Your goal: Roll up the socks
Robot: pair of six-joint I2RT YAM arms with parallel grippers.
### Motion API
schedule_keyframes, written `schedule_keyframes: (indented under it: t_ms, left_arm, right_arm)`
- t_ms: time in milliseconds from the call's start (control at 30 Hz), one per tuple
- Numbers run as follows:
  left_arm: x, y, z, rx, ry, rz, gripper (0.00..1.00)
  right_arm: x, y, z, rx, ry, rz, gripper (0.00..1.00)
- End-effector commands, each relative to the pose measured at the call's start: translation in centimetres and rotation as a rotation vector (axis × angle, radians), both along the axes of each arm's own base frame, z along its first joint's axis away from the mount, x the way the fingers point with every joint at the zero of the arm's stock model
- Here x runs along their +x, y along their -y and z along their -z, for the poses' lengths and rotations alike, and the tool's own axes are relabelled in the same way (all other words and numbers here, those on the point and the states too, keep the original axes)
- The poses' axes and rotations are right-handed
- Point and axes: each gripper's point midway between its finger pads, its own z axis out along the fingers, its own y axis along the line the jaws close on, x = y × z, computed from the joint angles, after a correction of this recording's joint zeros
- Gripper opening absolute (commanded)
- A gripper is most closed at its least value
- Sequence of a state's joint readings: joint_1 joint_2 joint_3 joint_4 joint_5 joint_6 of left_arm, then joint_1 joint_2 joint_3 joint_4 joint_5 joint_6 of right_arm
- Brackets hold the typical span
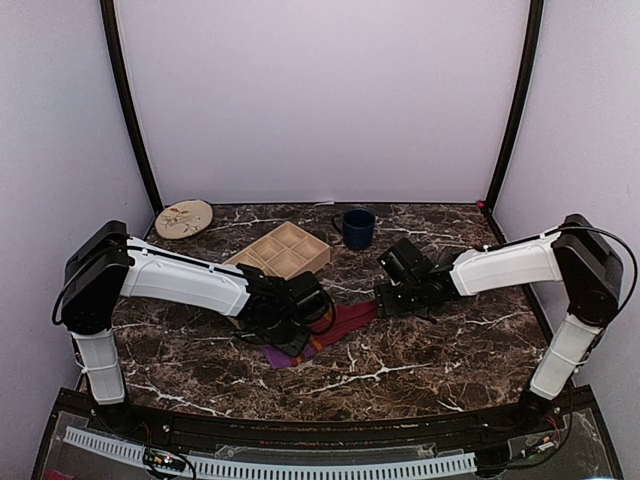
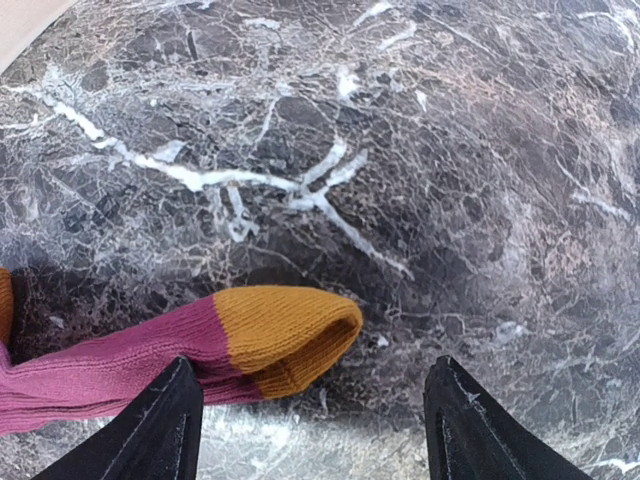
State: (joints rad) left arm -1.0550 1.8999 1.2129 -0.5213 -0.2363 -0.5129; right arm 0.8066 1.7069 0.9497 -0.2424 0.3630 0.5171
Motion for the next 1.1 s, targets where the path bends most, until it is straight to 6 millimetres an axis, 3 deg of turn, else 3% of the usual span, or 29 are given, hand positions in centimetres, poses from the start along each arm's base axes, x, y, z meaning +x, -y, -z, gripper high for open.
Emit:
schedule_keyframes:
  t_ms: [0, 267, 500, 800, 1067]
  left_arm:
    - [-1.0, -1.8, 0.7, 0.081, -0.043, -0.029, 0.26]
    - [-1.5, -1.8, 0.7, 0.081, -0.05, -0.037, 0.26]
    - [-1.7, -2.1, 0.4, 0.079, -0.055, -0.06, 0.27]
    - [-1.8, -2.9, -0.1, 0.082, -0.044, -0.099, 0.28]
    - [-1.9, -3.1, -0.5, 0.054, -0.04, -0.136, 0.29]
  right_arm:
    - [1.3, -0.6, -0.2, 0.001, 0.024, -0.006, 0.71]
    - [2.3, -1.6, 0.1, -0.011, 0.031, -0.026, 0.71]
    - [2.1, -2.0, 3.3, -0.04, -0.031, -0.031, 0.71]
    - [0.8, -0.1, 5.8, -0.085, -0.099, 0.021, 0.71]
    - [-1.2, 1.8, 6.5, -0.088, -0.146, 0.071, 0.71]
